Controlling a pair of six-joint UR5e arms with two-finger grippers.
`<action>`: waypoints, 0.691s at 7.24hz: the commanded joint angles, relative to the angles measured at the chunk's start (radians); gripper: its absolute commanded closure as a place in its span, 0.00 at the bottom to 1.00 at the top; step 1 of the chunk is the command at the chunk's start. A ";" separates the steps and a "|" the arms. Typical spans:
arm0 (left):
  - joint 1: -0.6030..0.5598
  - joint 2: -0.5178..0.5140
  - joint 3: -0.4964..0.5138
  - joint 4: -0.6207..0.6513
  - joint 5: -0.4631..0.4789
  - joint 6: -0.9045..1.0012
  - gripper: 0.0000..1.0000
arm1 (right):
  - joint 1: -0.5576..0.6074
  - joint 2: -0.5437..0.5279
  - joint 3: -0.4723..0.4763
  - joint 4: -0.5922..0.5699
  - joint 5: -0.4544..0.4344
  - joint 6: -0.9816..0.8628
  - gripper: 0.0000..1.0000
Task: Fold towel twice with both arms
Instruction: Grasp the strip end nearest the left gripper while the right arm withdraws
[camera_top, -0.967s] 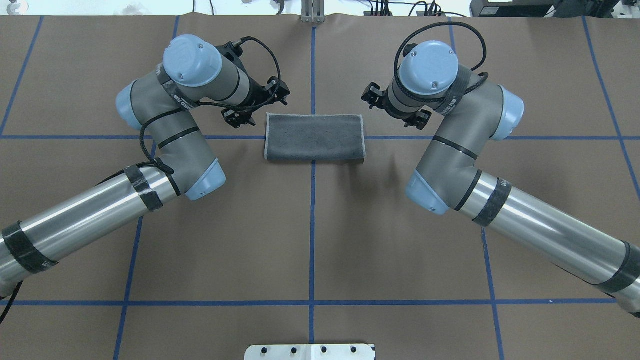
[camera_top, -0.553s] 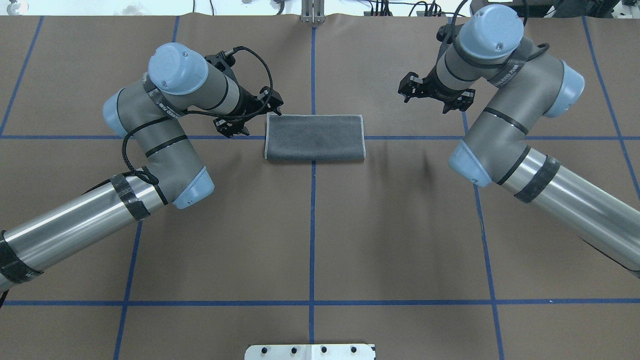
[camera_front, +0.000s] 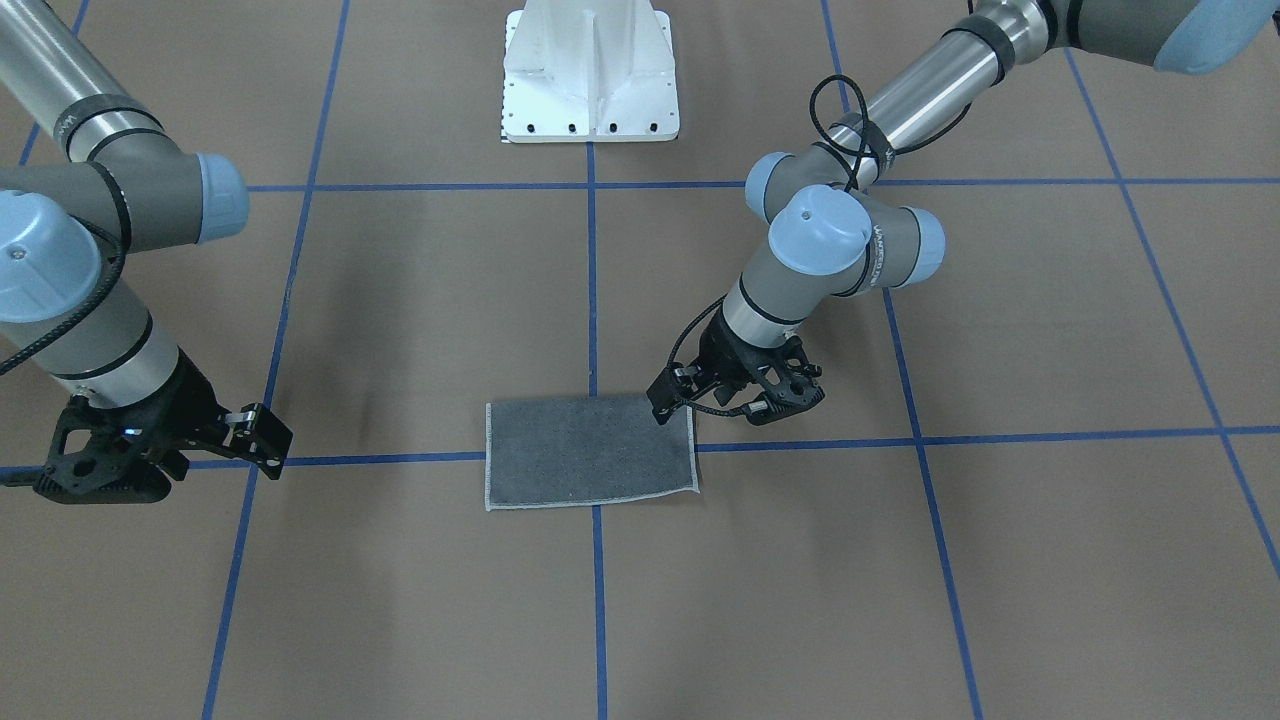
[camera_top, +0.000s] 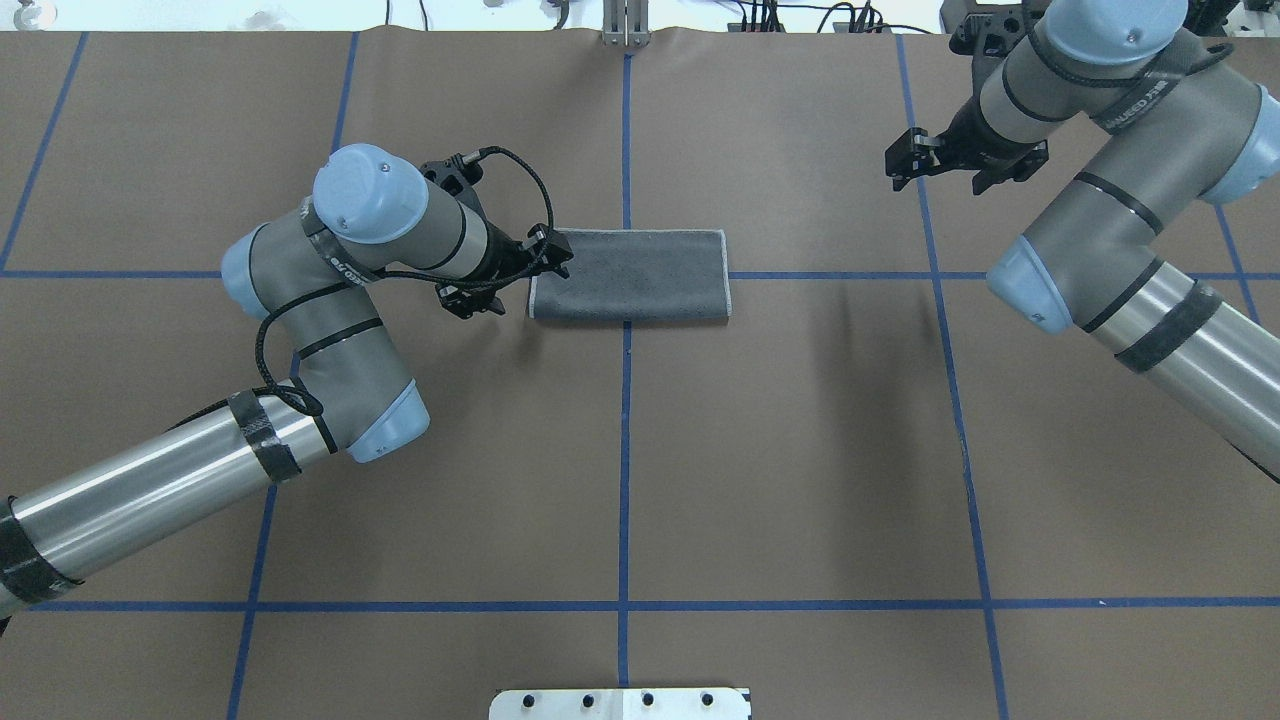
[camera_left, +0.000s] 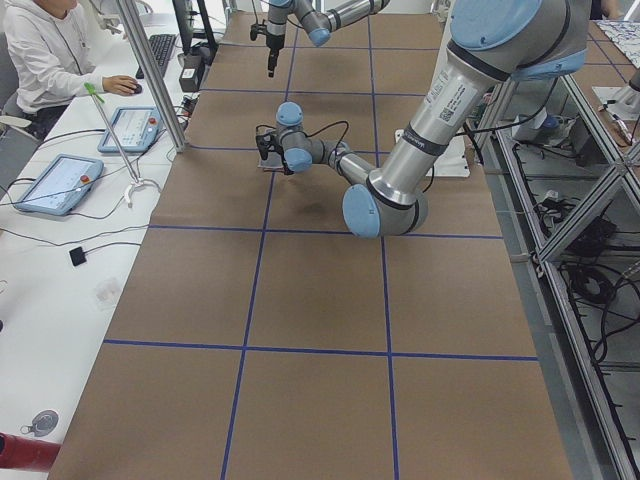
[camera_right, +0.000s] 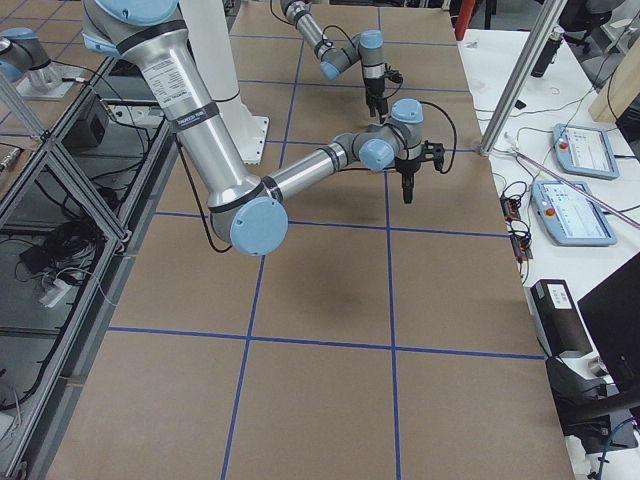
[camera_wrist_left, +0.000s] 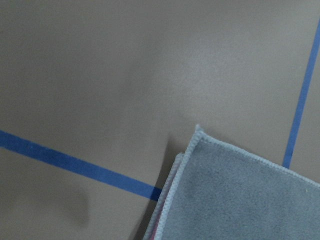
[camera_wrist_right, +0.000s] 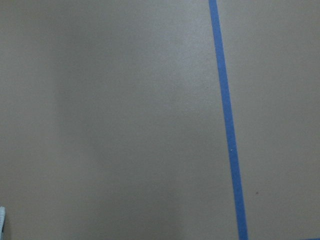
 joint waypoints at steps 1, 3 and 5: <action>0.009 0.009 0.002 -0.016 0.001 -0.006 0.24 | 0.016 -0.012 0.003 0.005 0.014 -0.031 0.00; 0.011 0.009 0.003 -0.016 0.001 -0.004 0.43 | 0.016 -0.015 0.009 0.007 0.012 -0.031 0.00; 0.011 0.009 0.003 -0.016 -0.001 -0.004 0.47 | 0.016 -0.015 0.007 0.007 0.011 -0.031 0.00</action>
